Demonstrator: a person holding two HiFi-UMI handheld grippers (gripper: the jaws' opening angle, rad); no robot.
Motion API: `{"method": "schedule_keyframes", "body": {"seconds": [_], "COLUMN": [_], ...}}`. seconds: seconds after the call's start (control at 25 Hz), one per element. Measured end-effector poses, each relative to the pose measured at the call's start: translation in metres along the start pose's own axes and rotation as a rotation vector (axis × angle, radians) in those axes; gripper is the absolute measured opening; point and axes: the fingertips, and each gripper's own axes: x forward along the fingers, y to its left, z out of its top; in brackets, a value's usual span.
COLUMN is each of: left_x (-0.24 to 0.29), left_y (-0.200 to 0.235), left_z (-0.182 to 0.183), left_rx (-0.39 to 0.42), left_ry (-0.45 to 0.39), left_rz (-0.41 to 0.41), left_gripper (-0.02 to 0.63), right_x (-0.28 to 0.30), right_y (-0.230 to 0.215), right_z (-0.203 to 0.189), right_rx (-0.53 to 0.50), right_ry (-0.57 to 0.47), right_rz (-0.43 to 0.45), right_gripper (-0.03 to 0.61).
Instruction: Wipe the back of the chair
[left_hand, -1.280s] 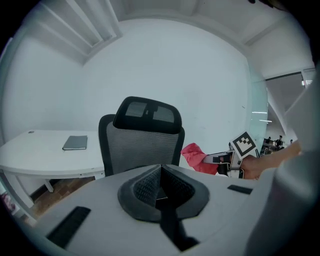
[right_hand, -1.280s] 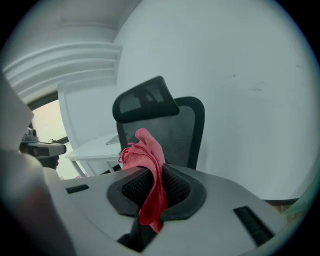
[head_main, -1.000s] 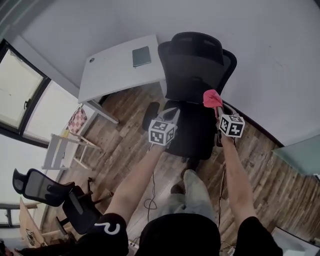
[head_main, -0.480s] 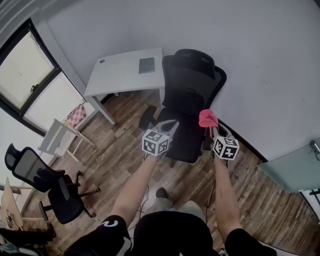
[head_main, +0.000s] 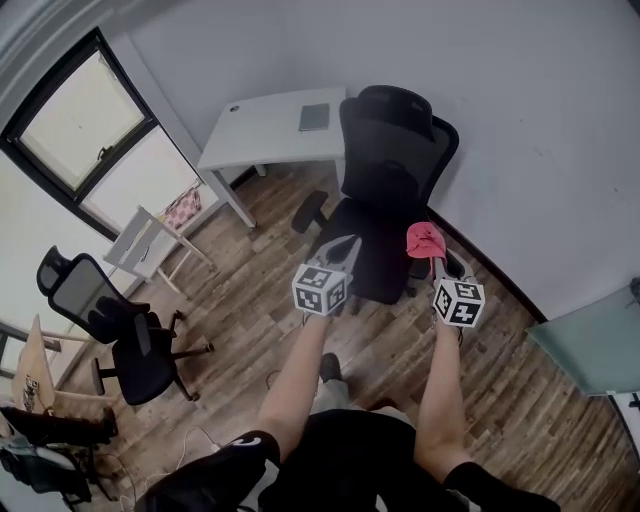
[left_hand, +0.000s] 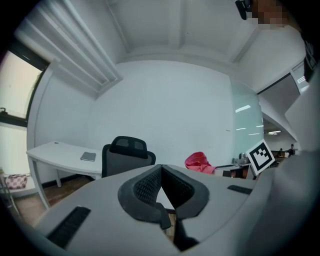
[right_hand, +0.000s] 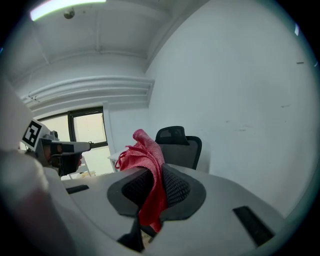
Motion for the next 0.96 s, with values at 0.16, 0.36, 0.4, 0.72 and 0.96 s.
{"method": "schedule_keyframes", "body": {"seconds": [0.16,0.36,0.4,0.72,0.96], "left_x": [-0.026,-0.054,-0.058,-0.079,-0.089], "left_y": [-0.017,-0.041,-0.046,-0.070,-0.074], "left_z": [-0.005,-0.007,-0.007,-0.005,-0.001], "left_rx": [-0.018,-0.048,-0.053,-0.055,-0.026], "left_ry": [-0.016,-0.033,-0.038,-0.054,-0.018], "left_rz": [0.091,0.126,0.128,0.109,0.125], "left_gripper": [0.025,0.025,0.025,0.025,0.025], "right_x": [-0.027,-0.053,-0.058,-0.087,-0.094], "right_y": [0.000,0.006,0.005,0.017,0.041], "right_z": [-0.001,0.002,0.003,0.007,0.015], "right_rx": [0.003,-0.011,-0.013,-0.040,-0.074], "right_ry": [-0.016,-0.015,-0.017,-0.022,-0.017], "right_rz": [0.021,0.046,0.050,0.082,0.126], "right_gripper": [0.066,0.066,0.066,0.066,0.066]}}
